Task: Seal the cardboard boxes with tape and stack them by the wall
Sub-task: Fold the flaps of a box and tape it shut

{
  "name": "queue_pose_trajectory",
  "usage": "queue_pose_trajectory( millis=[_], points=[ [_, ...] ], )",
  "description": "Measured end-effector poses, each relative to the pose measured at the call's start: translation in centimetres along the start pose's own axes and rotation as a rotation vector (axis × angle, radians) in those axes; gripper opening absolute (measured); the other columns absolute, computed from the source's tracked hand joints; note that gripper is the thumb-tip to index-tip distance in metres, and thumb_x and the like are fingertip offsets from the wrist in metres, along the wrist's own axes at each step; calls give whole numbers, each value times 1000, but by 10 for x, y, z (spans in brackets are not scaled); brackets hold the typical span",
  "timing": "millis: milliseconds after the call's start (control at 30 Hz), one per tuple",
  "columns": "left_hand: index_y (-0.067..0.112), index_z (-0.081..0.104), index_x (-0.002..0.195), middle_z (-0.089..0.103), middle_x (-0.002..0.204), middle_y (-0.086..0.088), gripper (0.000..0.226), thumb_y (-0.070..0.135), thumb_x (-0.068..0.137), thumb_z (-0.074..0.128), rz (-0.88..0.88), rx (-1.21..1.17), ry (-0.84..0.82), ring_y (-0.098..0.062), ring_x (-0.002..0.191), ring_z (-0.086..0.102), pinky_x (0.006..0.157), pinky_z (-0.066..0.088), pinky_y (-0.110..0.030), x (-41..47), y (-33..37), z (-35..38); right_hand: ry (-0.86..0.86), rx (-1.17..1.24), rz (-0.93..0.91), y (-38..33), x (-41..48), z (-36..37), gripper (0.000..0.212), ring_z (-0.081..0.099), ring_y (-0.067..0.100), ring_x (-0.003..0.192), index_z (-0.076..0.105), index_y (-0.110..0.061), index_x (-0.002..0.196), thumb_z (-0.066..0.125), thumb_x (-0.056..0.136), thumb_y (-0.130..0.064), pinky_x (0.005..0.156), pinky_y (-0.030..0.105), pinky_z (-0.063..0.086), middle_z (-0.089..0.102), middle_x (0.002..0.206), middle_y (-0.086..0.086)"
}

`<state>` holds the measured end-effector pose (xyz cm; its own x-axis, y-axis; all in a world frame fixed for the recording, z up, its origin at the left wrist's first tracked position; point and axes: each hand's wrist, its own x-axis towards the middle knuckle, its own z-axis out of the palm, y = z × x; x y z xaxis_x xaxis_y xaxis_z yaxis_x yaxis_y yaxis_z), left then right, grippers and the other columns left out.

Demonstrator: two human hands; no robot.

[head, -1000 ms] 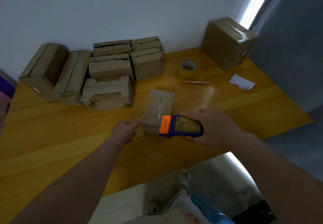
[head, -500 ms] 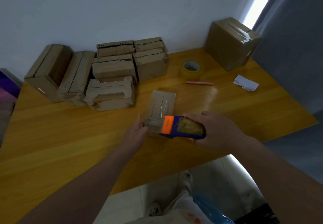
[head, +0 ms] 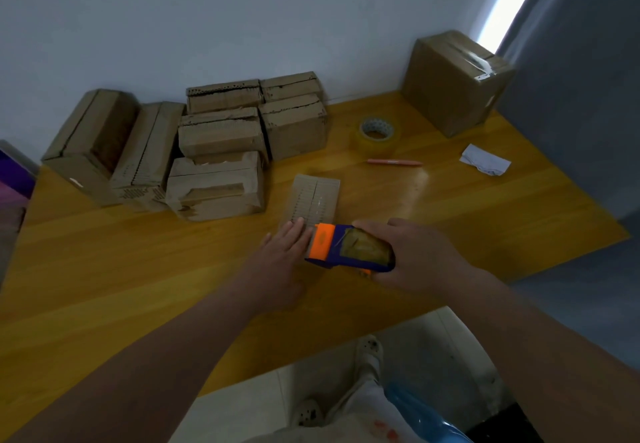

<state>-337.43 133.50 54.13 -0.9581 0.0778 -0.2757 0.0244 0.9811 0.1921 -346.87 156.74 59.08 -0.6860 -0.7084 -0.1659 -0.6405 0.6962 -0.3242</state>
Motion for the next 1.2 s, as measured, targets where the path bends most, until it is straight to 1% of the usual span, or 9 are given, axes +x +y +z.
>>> queue_pose_trajectory(
  millis=[200, 367, 467, 600, 733, 800, 933, 1100, 1200],
  points=[
    [29, -18, 149, -21, 158, 3, 102, 43, 86, 61, 13, 10, -33, -15, 146, -16, 119, 2, -39, 2, -2, -1, -38, 2, -27, 4, -6, -17, 83, 43, 5, 91, 21, -48, 147, 70, 80, -49, 78, 26, 47, 40, 102, -16],
    [33, -22, 146, -26, 156, 6, 106, 49, 84, 62, 22, 59, -46, -13, 145, -18, 120, 8, -41, 2, -6, -3, -69, 21, -51, 9, -11, -28, 87, 49, 8, 104, 19, -47, 148, 71, 78, -50, 84, 28, 49, 49, 119, -11],
    [30, -17, 149, -23, 157, 3, 105, 47, 84, 64, 12, 64, -54, -15, 146, -16, 119, 6, -41, 1, -4, -5, -80, 1, -16, 19, -18, -30, 88, 45, 5, 101, 18, -50, 147, 70, 76, -55, 82, 26, 45, 48, 116, -14],
    [30, -18, 149, -23, 158, 2, 104, 47, 84, 62, 8, 106, -37, -16, 146, -15, 119, 4, -42, 2, -2, -5, -88, 12, 5, 30, -31, -32, 87, 51, 5, 96, 23, -48, 147, 68, 74, -63, 77, 23, 45, 53, 113, -13],
    [30, -18, 149, -23, 158, 1, 105, 46, 85, 63, -2, 129, -43, -17, 146, -17, 118, -2, -45, 1, -1, -5, -144, -29, 41, 27, -26, -28, 86, 47, 7, 97, 20, -47, 148, 66, 76, -63, 79, 26, 45, 51, 117, -9],
    [29, -18, 149, -24, 158, 1, 105, 46, 85, 63, -7, 127, -49, -17, 146, -17, 119, -3, -46, 0, 1, -6, -179, -37, 60, 22, -19, -25, 85, 46, 7, 94, 21, -47, 147, 66, 77, -61, 76, 25, 45, 51, 115, -10],
    [30, -19, 149, -25, 157, 1, 105, 47, 85, 63, -9, 123, -60, -17, 145, -19, 118, -5, -45, 0, 1, -5, -203, -67, 62, 6, -7, -20, 78, 42, 6, 90, 24, -43, 148, 66, 82, -53, 74, 25, 44, 40, 100, -14],
    [29, -16, 150, -23, 158, 0, 105, 47, 84, 63, -10, 132, -51, -19, 146, -17, 118, -3, -46, 1, 3, -5, -252, -44, 81, -2, 6, -27, 73, 50, 9, 91, 33, -43, 143, 69, 81, -47, 74, 27, 47, 52, 105, -12],
    [29, -16, 150, -23, 158, 0, 105, 46, 84, 63, -15, 137, -54, -19, 146, -16, 118, -2, -48, 1, 4, -6, -316, 93, 135, 2, 13, -31, 69, 50, 3, 78, 42, -43, 138, 74, 77, -36, 65, 23, 45, 50, 90, -19]
  ],
)
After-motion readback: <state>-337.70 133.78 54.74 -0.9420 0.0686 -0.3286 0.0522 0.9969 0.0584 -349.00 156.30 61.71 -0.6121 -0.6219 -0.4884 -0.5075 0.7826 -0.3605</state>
